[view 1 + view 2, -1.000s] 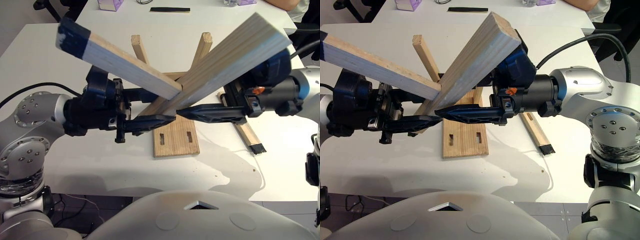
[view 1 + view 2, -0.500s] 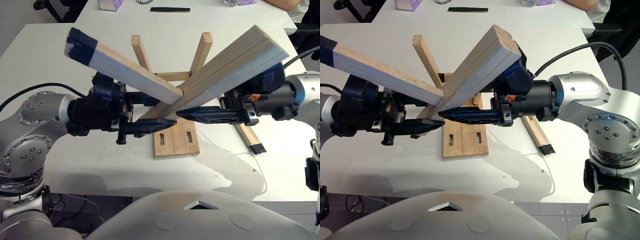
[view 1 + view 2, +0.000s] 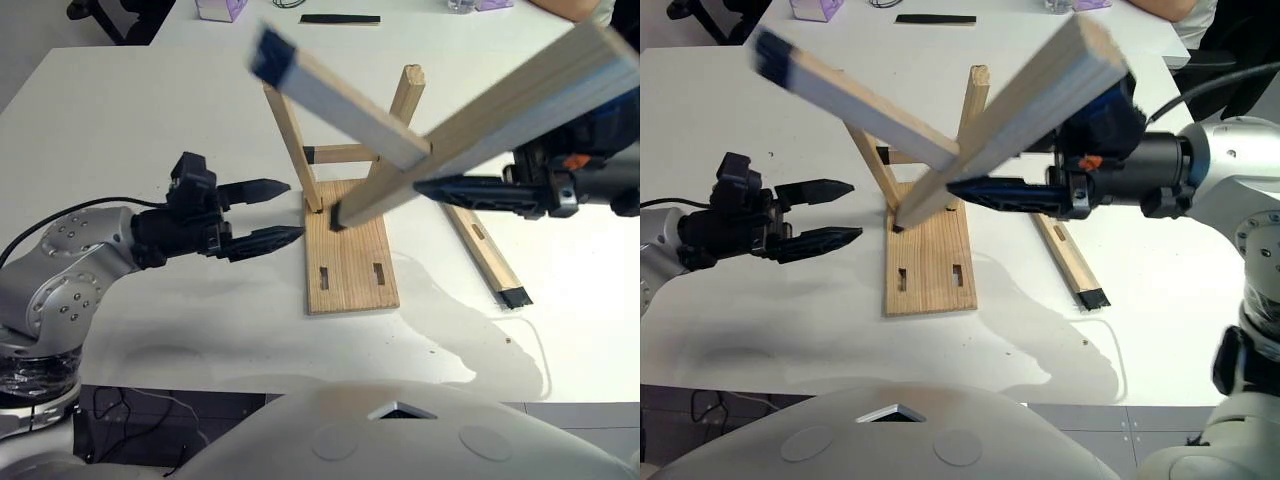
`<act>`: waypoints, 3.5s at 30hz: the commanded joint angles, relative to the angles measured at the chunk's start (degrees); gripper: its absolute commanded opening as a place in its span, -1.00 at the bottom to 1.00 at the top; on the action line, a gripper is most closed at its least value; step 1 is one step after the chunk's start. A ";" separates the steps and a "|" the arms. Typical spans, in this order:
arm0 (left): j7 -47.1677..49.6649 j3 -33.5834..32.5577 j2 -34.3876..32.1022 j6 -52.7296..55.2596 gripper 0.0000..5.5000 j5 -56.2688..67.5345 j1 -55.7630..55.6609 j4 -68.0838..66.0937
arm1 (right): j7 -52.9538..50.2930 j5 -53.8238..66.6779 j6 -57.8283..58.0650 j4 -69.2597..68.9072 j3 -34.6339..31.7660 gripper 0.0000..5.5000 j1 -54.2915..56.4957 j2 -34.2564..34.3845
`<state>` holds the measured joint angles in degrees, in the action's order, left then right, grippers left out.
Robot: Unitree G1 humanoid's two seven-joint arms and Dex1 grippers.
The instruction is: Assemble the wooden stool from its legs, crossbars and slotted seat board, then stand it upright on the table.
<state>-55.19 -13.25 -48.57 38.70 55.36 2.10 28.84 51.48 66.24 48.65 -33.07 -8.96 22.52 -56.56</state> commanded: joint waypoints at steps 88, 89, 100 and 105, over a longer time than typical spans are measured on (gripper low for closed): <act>9.78 -7.32 12.10 -5.60 0.42 -9.09 16.13 0.93 | -21.07 -45.55 -14.44 5.17 -7.29 0.25 -49.25 21.05; 9.78 -6.88 12.00 -5.29 0.42 -8.79 15.81 1.13 | -20.08 -44.89 -14.55 6.09 -7.35 0.25 -49.44 21.21; 9.47 -5.73 11.51 -5.02 0.42 -8.68 15.34 1.00 | -17.28 -43.65 -15.12 10.65 -7.14 0.25 -48.20 21.60; 9.23 -4.89 10.94 -4.90 0.42 -9.06 13.73 -0.08 | -17.69 -46.71 -16.53 12.98 -3.33 0.25 -49.01 22.23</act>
<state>-45.88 -18.74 -36.50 33.14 47.01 16.97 29.22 33.92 21.31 33.11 -21.22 -14.34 -26.01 -34.41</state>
